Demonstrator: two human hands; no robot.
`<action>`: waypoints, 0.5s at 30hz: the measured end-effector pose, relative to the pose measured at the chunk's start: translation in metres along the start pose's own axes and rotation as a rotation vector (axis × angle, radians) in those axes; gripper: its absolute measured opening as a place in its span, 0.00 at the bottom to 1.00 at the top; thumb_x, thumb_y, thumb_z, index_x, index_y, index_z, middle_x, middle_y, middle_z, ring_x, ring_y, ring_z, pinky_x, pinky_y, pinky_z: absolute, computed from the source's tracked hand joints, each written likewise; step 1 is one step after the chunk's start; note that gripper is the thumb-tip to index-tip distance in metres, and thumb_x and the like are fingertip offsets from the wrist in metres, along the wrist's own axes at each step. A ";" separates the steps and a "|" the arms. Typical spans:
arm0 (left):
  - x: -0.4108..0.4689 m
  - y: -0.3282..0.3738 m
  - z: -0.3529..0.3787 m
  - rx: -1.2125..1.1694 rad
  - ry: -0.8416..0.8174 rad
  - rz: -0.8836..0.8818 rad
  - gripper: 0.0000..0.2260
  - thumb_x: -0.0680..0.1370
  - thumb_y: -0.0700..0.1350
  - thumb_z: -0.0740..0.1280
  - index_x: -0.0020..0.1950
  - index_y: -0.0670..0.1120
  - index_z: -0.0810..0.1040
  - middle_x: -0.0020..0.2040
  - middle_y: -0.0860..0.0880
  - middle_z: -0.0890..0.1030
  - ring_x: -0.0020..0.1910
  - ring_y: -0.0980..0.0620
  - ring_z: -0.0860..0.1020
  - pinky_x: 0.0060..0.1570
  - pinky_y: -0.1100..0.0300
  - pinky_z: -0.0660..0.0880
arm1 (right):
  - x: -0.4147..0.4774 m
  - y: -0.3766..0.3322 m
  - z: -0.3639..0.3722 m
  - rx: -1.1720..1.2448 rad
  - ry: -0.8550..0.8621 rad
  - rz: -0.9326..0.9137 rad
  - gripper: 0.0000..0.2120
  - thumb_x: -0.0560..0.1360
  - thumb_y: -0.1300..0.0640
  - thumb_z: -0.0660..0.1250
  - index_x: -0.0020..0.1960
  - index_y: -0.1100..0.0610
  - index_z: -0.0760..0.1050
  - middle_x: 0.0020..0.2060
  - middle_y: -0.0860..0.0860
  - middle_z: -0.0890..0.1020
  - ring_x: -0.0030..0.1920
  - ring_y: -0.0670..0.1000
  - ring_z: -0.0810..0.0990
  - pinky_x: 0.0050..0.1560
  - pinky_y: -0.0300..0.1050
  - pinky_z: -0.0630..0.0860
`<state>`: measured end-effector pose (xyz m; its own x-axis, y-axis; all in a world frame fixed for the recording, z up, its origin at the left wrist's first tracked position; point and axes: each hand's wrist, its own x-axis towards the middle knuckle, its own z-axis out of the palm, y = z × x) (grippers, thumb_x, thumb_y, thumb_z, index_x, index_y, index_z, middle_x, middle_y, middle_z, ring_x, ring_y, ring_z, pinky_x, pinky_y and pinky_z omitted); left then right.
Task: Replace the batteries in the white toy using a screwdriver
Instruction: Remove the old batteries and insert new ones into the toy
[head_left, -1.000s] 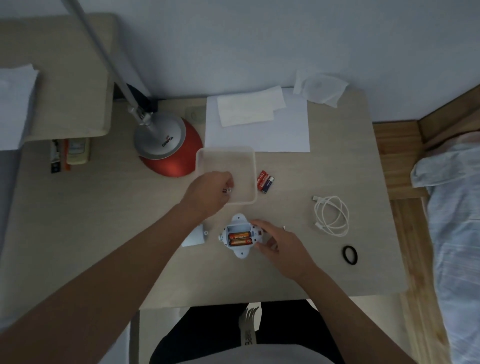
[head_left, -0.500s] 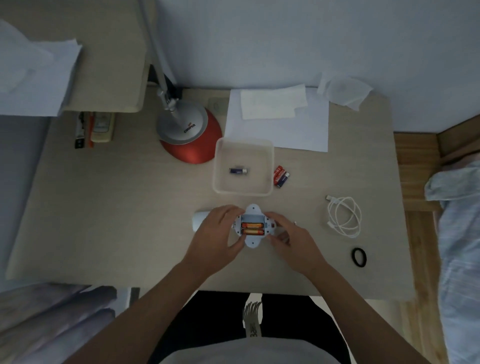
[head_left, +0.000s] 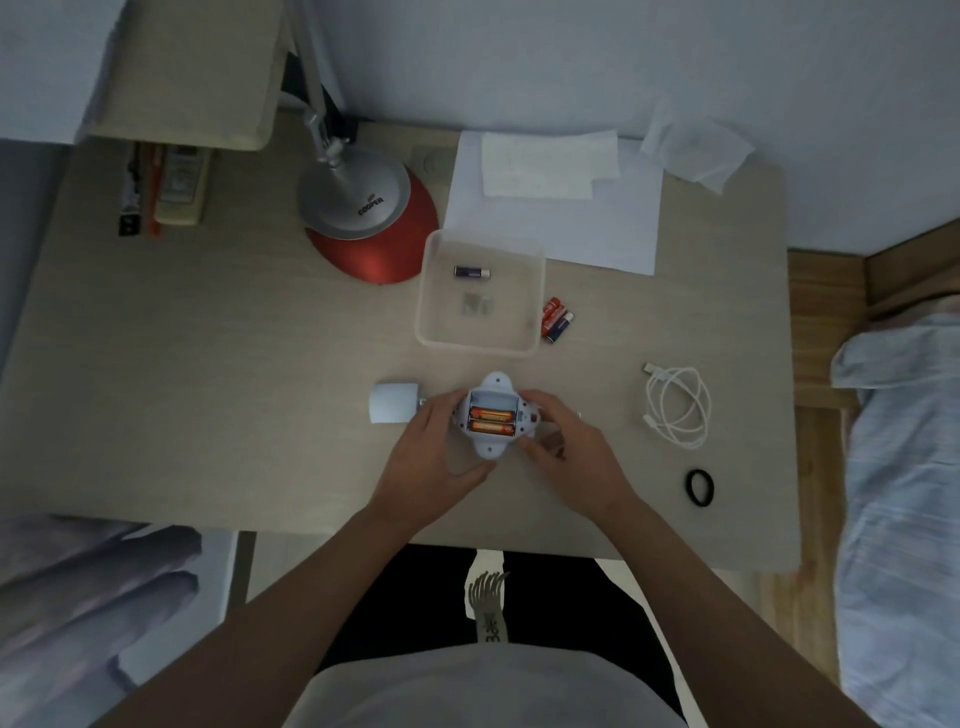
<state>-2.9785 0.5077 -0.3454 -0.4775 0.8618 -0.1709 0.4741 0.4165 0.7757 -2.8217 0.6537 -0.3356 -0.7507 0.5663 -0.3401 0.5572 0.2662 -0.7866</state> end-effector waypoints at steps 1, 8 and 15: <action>0.000 0.001 0.000 -0.006 0.012 -0.005 0.33 0.69 0.53 0.78 0.71 0.48 0.69 0.64 0.54 0.75 0.62 0.57 0.73 0.62 0.62 0.71 | 0.000 0.000 0.000 -0.003 0.001 -0.002 0.24 0.77 0.59 0.69 0.70 0.47 0.69 0.53 0.42 0.81 0.37 0.42 0.79 0.41 0.29 0.73; 0.002 0.001 -0.001 -0.048 -0.005 -0.038 0.36 0.68 0.55 0.78 0.72 0.49 0.67 0.64 0.56 0.73 0.61 0.59 0.73 0.61 0.64 0.71 | 0.002 0.002 -0.002 -0.036 -0.025 0.010 0.24 0.77 0.58 0.69 0.70 0.45 0.68 0.53 0.43 0.81 0.38 0.42 0.79 0.41 0.30 0.74; 0.001 0.005 0.002 -0.052 0.011 -0.049 0.35 0.69 0.52 0.79 0.72 0.49 0.67 0.62 0.58 0.72 0.60 0.61 0.71 0.61 0.72 0.67 | 0.005 0.002 -0.009 -0.158 -0.040 -0.027 0.24 0.75 0.54 0.71 0.68 0.45 0.69 0.53 0.44 0.80 0.42 0.42 0.78 0.46 0.41 0.77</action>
<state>-2.9748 0.5113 -0.3431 -0.5073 0.8375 -0.2028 0.4109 0.4420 0.7973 -2.8210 0.6646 -0.3343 -0.7781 0.5267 -0.3424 0.5828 0.4019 -0.7063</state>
